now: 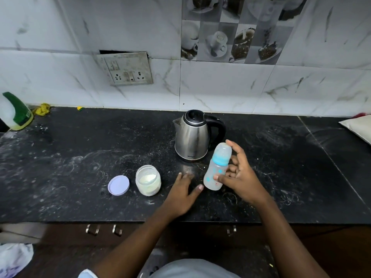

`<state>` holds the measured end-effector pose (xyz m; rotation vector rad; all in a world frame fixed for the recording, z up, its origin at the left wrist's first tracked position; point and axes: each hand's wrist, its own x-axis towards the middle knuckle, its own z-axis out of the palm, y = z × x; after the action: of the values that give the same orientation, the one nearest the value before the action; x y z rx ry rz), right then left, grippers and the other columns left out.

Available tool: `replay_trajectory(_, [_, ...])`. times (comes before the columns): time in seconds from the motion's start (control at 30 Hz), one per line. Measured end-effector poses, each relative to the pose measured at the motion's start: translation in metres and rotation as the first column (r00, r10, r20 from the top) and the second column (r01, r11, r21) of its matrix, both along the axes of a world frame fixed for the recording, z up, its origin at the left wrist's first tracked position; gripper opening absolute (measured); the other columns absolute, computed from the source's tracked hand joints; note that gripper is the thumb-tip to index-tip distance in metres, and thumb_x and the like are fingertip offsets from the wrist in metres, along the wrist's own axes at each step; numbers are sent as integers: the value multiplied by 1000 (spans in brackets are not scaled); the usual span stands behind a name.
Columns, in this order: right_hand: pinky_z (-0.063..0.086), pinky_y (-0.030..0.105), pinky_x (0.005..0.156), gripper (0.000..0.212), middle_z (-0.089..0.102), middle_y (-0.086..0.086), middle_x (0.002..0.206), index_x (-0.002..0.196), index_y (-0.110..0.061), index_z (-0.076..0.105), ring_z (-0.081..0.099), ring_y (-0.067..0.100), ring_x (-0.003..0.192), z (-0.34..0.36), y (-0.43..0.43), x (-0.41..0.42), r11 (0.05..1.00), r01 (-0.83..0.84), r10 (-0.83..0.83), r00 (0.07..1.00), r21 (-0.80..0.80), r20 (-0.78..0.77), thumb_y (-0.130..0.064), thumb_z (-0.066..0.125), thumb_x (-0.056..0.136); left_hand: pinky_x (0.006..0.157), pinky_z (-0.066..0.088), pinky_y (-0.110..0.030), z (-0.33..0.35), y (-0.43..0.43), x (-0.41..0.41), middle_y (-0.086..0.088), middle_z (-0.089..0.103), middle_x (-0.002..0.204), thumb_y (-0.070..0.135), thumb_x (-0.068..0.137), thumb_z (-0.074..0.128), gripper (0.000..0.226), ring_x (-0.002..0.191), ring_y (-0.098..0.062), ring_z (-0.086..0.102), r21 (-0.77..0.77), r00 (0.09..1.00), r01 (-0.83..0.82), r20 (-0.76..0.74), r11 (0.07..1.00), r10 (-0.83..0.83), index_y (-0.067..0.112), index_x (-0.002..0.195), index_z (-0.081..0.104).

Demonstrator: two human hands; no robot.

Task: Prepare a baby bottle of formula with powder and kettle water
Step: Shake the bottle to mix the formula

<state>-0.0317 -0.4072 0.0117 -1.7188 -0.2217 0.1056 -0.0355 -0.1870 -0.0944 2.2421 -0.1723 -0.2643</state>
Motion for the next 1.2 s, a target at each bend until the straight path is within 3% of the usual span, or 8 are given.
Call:
replay_trajectory(0.13, [60,37,97,101,65,-9,137,153,-55,34,70,29,115,-2,3,-1,997,6,-5,1000,78,-3,-8,87,80,133,-3,-49,-49,5,-8,-9,-4,181,60,110,40,81,166,-30,-12,347,993,114,-10,931,-118,14,171,14])
replay_trajectory(0.3, [60,38,94,100,68,5,135,150,-50,38,71,31,117,-3,4,0,986,-19,28,998,165,-54,-9,90,77,132,-15,-48,-74,7,-19,-10,-15,179,71,103,5,90,165,-27,-20,610,990,85,40,788,-138,13,171,-5])
replay_trajectory(0.47, [60,47,94,96,69,13,134,148,-45,43,71,34,117,-2,4,1,962,-35,62,994,269,-92,-10,92,73,132,-16,-48,-76,4,-22,-9,-16,179,74,98,-2,96,164,-24,-21,631,989,68,61,773,-137,12,170,-6])
replay_trajectory(0.63, [62,42,90,96,68,14,135,146,-44,49,72,34,116,1,0,3,950,-12,39,996,313,-82,6,89,74,132,-18,-45,-77,4,-23,-6,-16,179,75,98,-2,95,160,-19,-27,631,990,53,70,774,-124,13,170,-7])
replay_trajectory(0.73, [62,39,87,96,70,14,131,149,-38,47,73,33,114,1,-6,3,951,-1,26,997,308,-76,5,86,73,132,-17,-45,-77,4,-24,-5,-14,179,76,98,-1,95,159,-17,-27,633,989,34,91,773,-118,13,171,-6])
replay_trajectory(0.9, [62,39,90,92,71,10,133,145,-46,51,72,31,117,-4,-20,1,952,-28,47,997,306,-56,-1,88,74,132,-17,-42,-79,2,-24,-4,-11,180,75,100,2,94,164,-19,-18,643,988,4,116,766,-103,14,171,-2])
replay_trajectory(1.1, [61,48,93,88,74,11,125,147,-44,49,72,25,113,-7,-23,-2,808,248,-211,969,535,-131,-1,85,79,132,-16,-42,-79,1,-26,-4,-12,180,72,105,13,90,165,-20,-18,649,988,-7,124,761,-97,14,171,-4])
replay_trajectory(1.2, [61,47,92,92,72,19,128,147,-42,50,73,29,110,-12,-8,-15,896,83,-35,992,437,-118,-1,90,76,133,-15,-43,-78,2,-24,-4,-13,180,72,105,14,90,165,-20,-19,646,989,3,111,763,-98,14,171,-4])
